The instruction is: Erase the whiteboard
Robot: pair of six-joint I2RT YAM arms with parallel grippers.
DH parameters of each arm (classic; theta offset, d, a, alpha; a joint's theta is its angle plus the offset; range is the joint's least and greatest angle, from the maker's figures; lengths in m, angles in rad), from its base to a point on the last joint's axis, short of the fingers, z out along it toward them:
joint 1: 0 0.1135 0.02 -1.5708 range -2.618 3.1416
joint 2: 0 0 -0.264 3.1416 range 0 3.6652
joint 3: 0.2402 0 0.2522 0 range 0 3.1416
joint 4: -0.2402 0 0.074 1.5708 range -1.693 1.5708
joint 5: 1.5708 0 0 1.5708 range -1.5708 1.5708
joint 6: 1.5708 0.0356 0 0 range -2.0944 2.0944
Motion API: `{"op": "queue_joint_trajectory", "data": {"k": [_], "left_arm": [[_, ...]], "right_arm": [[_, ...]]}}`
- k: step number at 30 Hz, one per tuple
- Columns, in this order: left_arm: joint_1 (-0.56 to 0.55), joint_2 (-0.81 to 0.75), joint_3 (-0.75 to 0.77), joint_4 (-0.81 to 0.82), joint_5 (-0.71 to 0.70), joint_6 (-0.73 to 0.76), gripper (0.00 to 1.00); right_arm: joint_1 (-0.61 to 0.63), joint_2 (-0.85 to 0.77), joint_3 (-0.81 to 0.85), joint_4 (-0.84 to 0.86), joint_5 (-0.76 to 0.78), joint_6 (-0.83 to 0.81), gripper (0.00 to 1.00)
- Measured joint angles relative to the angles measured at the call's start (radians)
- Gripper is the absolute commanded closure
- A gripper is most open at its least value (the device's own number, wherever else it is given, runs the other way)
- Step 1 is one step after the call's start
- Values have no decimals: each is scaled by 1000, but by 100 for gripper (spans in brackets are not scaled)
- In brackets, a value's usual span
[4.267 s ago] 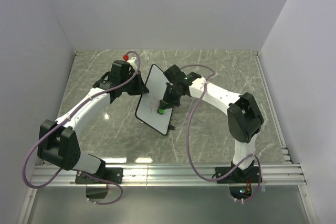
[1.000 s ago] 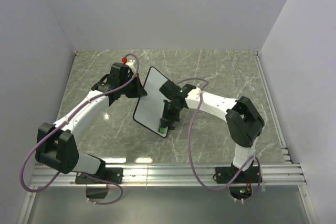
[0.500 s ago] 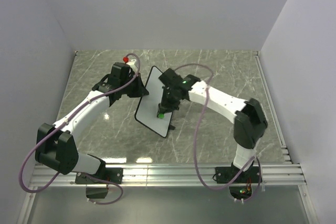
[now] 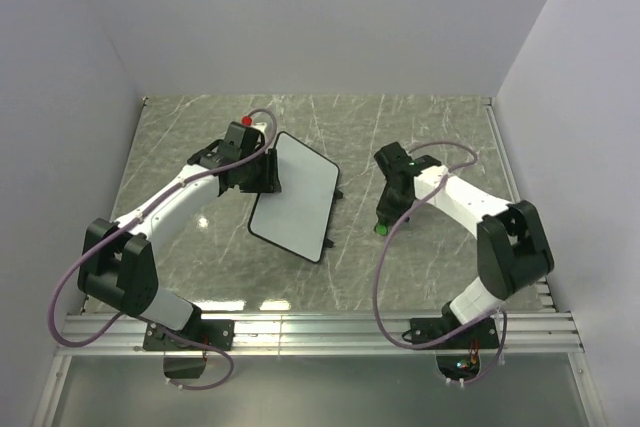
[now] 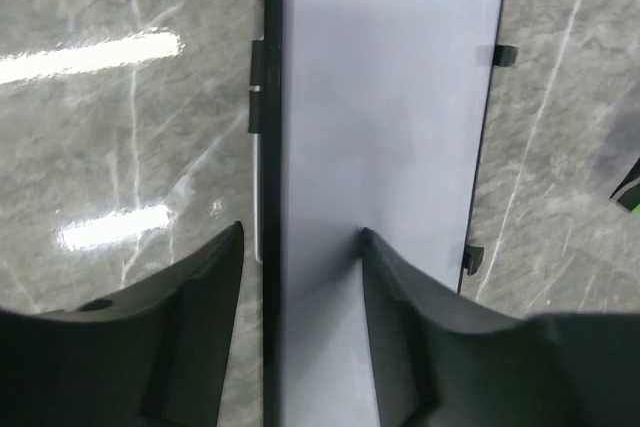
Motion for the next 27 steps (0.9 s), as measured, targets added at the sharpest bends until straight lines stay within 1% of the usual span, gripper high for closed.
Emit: {"op": "queue_joint_trajectory", "data": {"k": [1,2,3,4,5,7,8,10,12,13,18,19,20,21,23,27], "left_arm": [[-1,3,8,-14,-8,0,42],[0,4,14,-25,-17,0,41],[0,4,21,-38,-25,-3,38],[0,4,27,-51,-34,-3,37],[0,4,37,-67,-41,-5,37],[0,3,55,-89,-53,-5,34],[0,1,65,-102,-58,-6,33],[1,-11,81,-127,-75,-10,30],[1,-33,97,-149,-90,-18,29],[1,-45,105,-159,-94,-22,26],[1,-118,178,-203,-123,-50,25],[1,-131,192,-207,-134,-55,25],[1,-148,207,-212,-154,-63,13],[1,-164,219,-219,-176,-68,3],[1,-201,235,-231,-239,-99,1],[3,-291,236,-248,-383,-163,1]], "right_arm": [[0,21,-15,0,0,-5,82],[0,34,-23,-1,1,-8,69],[0,43,-24,0,1,-11,60],[0,44,-23,7,3,-13,49],[0,43,-23,11,5,-17,30],[0,39,-20,15,14,-29,13],[0,39,-20,16,19,-35,1],[0,37,-20,15,28,-49,0],[0,30,-20,14,32,-57,0],[0,23,-20,13,34,-60,0],[0,-67,-6,-10,28,-70,0],[0,-97,3,-11,15,-76,0],[1,-131,15,-10,0,-83,0],[5,-171,27,-5,-16,-88,0],[13,-270,53,23,-57,-107,0],[50,-517,139,108,-135,-127,0]]}}
